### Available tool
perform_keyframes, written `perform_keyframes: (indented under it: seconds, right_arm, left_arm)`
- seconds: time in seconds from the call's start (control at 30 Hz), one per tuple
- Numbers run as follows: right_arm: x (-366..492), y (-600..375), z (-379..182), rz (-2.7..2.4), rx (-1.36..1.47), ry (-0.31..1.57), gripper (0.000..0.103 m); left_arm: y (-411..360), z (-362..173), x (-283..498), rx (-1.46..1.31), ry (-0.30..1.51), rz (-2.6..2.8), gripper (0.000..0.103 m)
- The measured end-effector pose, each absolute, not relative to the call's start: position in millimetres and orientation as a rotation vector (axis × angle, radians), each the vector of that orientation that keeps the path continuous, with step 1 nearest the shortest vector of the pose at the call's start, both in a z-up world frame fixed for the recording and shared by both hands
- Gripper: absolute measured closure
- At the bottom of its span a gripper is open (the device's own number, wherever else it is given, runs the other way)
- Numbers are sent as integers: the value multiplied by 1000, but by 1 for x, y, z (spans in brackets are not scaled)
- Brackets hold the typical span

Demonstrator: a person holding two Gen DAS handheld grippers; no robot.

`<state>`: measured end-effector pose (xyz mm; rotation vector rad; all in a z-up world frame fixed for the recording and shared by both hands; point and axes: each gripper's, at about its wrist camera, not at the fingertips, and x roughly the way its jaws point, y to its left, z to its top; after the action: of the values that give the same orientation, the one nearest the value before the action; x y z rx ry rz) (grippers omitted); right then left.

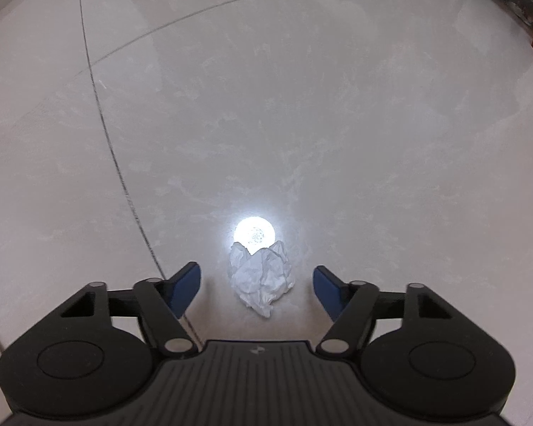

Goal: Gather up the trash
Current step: 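Lower the right gripper to the crumpled white tissue and grasp it, then carry the tissue over the bin and release it with the right gripper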

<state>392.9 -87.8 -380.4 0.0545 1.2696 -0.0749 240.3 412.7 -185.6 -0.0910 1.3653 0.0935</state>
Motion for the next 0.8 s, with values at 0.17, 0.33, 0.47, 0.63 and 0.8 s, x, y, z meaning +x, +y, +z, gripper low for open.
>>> perform_keyframes:
  seconds: [0.17, 0.33, 0.47, 0.63, 0.8]
  right_arm:
    - [397, -85, -395, -87, 50, 1284, 42]
    - [393, -84, -396, -85, 57, 1285, 58]
    - [394, -81, -396, -77, 27, 1285, 66]
    - [396, -79, -395, -76, 15, 1292, 70]
    - [395, -76, -385, -57, -4, 1287, 69]
  left_arm:
    - [410, -186, 241, -83, 1363, 95, 90]
    - [411, -185, 240, -87, 1363, 95, 90]
    - [411, -186, 240, -85, 1361, 96, 90]
    - [410, -186, 240, -82, 1361, 95, 90]
    - [410, -185, 240, -84, 1362, 96, 90]
